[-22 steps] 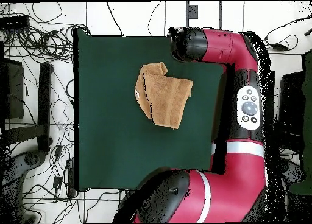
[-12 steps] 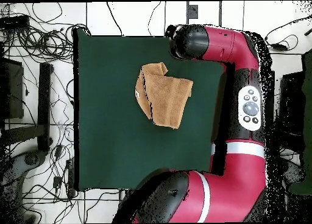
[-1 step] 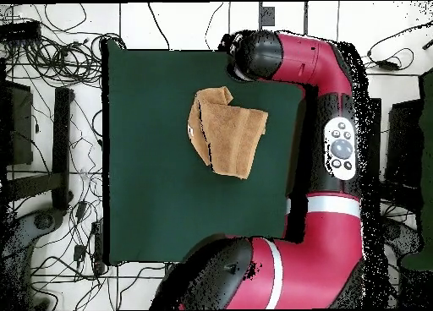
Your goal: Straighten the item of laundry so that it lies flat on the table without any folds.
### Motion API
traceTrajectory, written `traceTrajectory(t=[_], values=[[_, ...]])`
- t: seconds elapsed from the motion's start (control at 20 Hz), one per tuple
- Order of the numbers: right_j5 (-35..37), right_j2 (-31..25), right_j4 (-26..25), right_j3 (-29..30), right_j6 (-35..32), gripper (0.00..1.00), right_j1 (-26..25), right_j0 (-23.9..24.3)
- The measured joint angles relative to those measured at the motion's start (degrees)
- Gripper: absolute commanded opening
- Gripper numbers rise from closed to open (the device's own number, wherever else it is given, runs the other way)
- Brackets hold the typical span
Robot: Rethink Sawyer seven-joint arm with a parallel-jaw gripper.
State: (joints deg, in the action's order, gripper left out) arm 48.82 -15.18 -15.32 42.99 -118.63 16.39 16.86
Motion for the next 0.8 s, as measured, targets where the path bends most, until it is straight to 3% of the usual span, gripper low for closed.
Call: traceTrajectory(t=[0.8], values=[[-0.54,1.2,2.19,2.89,0.0,1.0,2.02,-0.97]])
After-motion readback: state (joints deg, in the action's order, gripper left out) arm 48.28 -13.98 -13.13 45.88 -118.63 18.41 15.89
